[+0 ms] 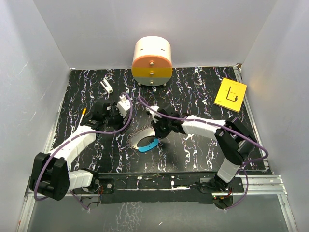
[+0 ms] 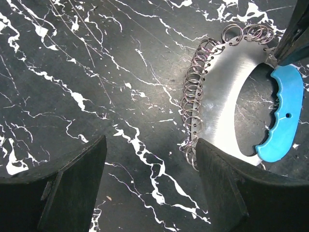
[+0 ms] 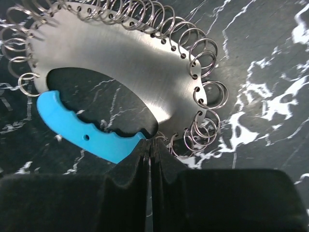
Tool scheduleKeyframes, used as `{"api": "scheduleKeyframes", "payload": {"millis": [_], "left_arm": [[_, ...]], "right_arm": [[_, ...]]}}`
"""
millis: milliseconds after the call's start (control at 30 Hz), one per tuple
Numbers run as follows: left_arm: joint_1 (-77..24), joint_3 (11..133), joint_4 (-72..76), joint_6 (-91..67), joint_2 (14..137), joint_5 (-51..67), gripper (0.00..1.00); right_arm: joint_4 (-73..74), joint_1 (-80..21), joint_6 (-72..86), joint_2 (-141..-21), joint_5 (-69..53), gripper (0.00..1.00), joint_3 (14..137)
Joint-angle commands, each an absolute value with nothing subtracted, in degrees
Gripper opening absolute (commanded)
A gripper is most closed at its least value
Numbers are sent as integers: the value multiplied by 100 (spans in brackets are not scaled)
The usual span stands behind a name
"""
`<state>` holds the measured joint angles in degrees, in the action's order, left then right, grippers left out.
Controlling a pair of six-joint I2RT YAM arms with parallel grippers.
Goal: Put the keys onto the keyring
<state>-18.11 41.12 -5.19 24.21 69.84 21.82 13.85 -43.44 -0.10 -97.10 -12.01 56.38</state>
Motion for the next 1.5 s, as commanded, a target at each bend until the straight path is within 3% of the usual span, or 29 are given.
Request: {"api": "scheduleKeyframes", "payload": {"millis": [0, 267, 1033, 1467], "left_arm": [[-1793, 4257, -784, 2685, 6994, 2564, 73], [-1793, 4415, -1213, 3008, 7050, 3071, 73], [-1795, 4516, -1564, 3283, 7311, 3669, 73], [-1795, 4522, -1478, 3129, 7398, 3828, 73]], "right_arm": [[1614, -4176, 746, -9377, -2350, 8, 5912], [1632, -4096, 1715, -9452, -3466, 8, 5731], [365, -3874, 2840, -9233, -2928, 9, 4651], [369, -3729, 2540, -8877, -2734, 28, 4533]]}}
